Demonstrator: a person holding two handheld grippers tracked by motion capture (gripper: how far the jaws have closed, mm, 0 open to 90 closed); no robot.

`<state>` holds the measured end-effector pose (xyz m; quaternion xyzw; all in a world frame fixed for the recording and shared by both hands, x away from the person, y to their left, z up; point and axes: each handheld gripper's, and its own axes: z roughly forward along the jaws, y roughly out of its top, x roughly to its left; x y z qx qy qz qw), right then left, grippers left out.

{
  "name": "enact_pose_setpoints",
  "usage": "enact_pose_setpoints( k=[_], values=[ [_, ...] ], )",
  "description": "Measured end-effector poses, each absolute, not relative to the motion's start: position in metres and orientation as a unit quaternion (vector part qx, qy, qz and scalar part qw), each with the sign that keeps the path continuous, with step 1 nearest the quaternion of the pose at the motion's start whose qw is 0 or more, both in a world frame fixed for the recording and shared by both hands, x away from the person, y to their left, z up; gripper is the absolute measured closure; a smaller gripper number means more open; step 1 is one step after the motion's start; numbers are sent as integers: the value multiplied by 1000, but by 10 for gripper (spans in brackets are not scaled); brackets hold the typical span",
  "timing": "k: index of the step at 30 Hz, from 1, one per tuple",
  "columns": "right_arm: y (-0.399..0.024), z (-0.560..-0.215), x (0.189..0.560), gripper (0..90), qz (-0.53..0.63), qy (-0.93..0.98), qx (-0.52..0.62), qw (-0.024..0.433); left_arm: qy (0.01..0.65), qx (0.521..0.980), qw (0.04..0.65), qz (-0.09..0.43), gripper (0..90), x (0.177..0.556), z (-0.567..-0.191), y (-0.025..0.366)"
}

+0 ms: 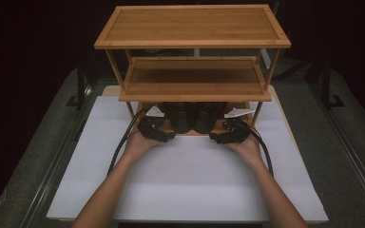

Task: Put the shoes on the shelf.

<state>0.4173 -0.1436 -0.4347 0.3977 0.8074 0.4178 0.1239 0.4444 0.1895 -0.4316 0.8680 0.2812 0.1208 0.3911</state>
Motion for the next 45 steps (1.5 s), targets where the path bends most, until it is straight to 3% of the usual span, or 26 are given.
enact_pose_setpoints(
  k=[18, 45],
  values=[
    [-176, -420, 370, 105, 413, 806, 401, 140, 274, 876, 378, 117, 91, 387, -409, 224],
    [-237, -435, 291, 97, 393, 797, 434, 150, 321, 874, 338, 140, 91, 303, -428, 300]
  ],
)
